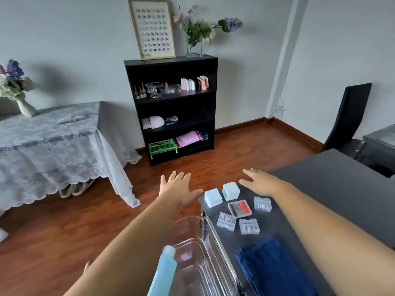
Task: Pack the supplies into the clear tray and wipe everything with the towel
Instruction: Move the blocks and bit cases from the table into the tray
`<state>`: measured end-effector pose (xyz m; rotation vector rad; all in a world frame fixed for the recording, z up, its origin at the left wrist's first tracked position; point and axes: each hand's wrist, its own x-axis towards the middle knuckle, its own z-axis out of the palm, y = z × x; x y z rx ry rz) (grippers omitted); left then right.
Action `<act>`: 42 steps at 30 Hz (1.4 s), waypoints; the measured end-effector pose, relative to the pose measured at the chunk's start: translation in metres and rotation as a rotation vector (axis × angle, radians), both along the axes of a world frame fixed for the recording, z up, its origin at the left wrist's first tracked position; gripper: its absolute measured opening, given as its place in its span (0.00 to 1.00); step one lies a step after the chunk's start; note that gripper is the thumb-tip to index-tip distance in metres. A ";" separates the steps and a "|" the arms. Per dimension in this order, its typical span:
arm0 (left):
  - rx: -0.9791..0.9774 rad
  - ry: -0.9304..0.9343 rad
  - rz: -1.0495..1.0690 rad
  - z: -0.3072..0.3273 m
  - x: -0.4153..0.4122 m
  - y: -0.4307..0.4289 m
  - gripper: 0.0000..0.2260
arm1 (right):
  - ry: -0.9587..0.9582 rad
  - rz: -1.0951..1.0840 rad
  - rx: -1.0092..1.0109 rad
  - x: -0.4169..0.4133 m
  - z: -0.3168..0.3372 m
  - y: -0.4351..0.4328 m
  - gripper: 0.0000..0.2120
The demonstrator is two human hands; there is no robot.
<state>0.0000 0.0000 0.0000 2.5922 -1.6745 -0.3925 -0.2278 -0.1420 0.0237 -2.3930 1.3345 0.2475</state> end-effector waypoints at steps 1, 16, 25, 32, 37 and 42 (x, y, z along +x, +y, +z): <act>0.023 -0.004 -0.004 -0.007 -0.004 -0.008 0.36 | 0.004 0.008 0.016 0.001 -0.006 -0.008 0.30; 0.158 0.343 0.186 -0.090 -0.023 -0.086 0.29 | -0.129 0.103 0.314 0.043 -0.108 -0.105 0.33; 0.191 0.498 0.188 -0.103 -0.009 -0.096 0.24 | -0.044 0.148 0.321 0.053 -0.129 -0.125 0.37; 0.237 0.543 0.162 -0.107 0.009 -0.117 0.23 | -0.233 0.054 0.415 0.066 -0.134 -0.143 0.31; 0.012 0.636 0.281 -0.111 0.011 -0.111 0.18 | -0.377 -0.024 0.469 0.064 -0.129 -0.144 0.25; -0.155 0.637 0.305 -0.094 0.013 -0.094 0.15 | -0.465 -0.052 0.450 0.062 -0.099 -0.133 0.22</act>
